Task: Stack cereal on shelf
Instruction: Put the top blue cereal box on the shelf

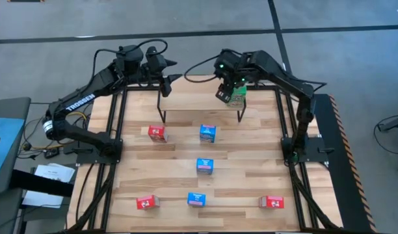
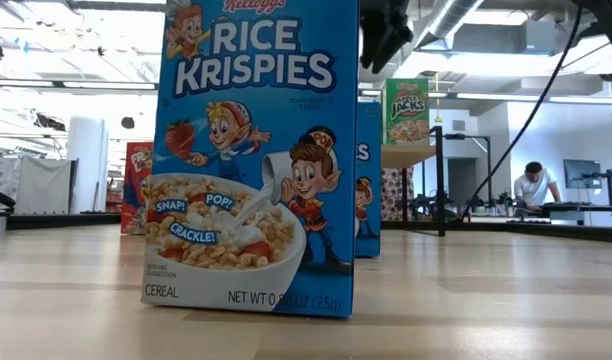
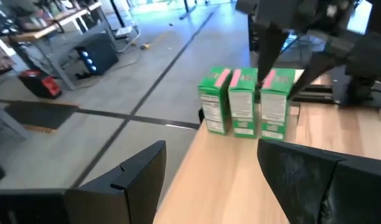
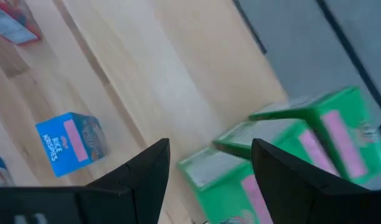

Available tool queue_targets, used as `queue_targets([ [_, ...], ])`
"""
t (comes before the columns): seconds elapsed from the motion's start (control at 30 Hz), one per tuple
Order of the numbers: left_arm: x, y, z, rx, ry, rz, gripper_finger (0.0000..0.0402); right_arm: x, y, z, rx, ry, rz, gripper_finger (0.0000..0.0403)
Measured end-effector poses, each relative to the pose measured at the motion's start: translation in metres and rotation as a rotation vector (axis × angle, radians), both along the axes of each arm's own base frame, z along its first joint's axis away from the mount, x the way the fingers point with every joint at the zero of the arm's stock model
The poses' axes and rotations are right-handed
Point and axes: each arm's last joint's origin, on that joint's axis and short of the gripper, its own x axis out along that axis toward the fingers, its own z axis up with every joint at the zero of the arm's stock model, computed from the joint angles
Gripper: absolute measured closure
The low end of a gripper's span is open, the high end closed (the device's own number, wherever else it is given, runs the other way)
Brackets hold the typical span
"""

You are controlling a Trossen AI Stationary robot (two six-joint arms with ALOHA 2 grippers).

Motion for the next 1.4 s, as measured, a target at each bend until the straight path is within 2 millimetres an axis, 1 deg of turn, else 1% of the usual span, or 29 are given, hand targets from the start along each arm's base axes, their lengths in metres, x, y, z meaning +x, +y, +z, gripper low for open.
queue_targets([
  [0.13,-0.009,-0.005,0.005,-0.002,-0.007,0.025,0.0159,-0.013,0.001,0.012,-0.011,-0.029,-0.007,0.0152],
  [0.43,-0.027,-0.016,0.016,0.011,-0.032,0.025,0.0159,-0.043,0.014,0.041,-0.034,-0.121,-0.003,0.0152],
  [0.53,-0.034,-0.02,0.019,0.014,-0.038,0.022,0.0159,-0.054,0.02,0.05,-0.002,-0.18,-0.012,0.0152],
  [0.67,-0.042,-0.026,0.023,0.0,-0.046,0.021,0.0159,-0.065,0.028,0.057,0.076,-0.232,-0.018,0.0152],
  [0.8,-0.052,-0.032,0.026,-0.014,-0.059,0.023,0.0159,-0.074,0.039,0.059,0.11,-0.2,-0.006,0.0152],
  [0.87,-0.057,-0.035,0.027,-0.025,-0.06,0.023,0.0159,-0.071,0.044,0.058,0.122,-0.203,0.019,0.0152],
  [1.0,-0.064,-0.04,0.026,-0.069,-0.047,0.001,0.0159,-0.066,0.057,0.057,0.215,-0.218,0.11,0.0152],
  [1.17,-0.067,-0.045,0.022,-0.135,-0.018,-0.039,0.0159,-0.058,0.077,0.054,0.239,-0.205,0.179,0.0152],
  [1.4,-0.066,-0.05,0.016,-0.177,0.027,-0.06,0.0159,-0.046,0.107,0.029,0.302,-0.099,0.222,0.0152],
])
